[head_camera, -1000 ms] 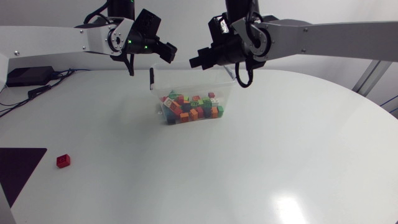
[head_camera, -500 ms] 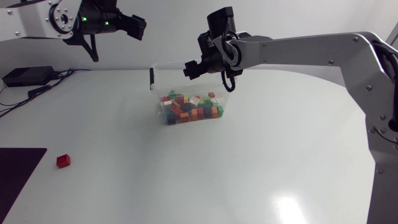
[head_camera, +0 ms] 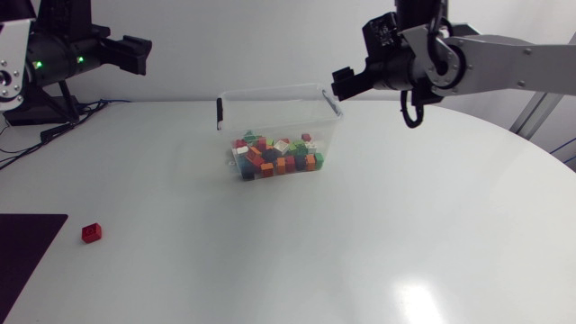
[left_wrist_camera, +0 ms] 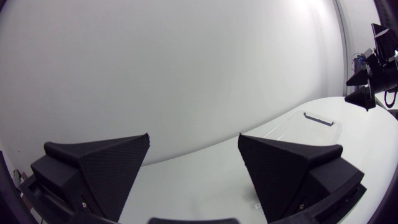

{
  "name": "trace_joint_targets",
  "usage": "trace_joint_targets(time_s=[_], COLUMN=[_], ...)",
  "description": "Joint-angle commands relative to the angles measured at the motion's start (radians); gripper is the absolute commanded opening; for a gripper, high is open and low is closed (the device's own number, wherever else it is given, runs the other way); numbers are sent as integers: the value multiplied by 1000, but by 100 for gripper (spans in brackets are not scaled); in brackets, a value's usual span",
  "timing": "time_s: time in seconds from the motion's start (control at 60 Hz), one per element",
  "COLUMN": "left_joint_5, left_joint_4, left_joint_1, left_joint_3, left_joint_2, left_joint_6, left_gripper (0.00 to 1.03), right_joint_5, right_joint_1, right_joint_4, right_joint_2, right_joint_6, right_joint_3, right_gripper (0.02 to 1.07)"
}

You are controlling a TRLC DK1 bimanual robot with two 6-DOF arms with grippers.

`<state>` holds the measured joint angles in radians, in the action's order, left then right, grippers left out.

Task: Place the duplo bricks in the container

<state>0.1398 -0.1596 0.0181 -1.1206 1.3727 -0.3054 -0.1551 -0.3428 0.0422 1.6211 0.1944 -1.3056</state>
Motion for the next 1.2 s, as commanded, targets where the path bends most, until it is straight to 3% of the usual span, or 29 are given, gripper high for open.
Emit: trace_joint_targets(time_s=[0.0,0.267,0.733,1.183], left_joint_5=[14,58,58,58], left_joint_4=[-26,-35,-41,-43], left_joint_1=[22,102,126,152], left_joint_3=[67,211,438,634], left_joint_2=[-70,-189,-417,-638], left_joint_6=[34,54,57,86], left_gripper=[99,99,99,99], right_joint_5=[-15,-26,-18,-17], right_joint_1=[21,130,220,263], right_joint_4=[-25,-76,-100,31], right_joint_2=[-90,-382,-902,-1328], right_joint_6=[33,68,149,186], right_joint_3=[97,342,706,910], right_gripper=[102,102,102,102])
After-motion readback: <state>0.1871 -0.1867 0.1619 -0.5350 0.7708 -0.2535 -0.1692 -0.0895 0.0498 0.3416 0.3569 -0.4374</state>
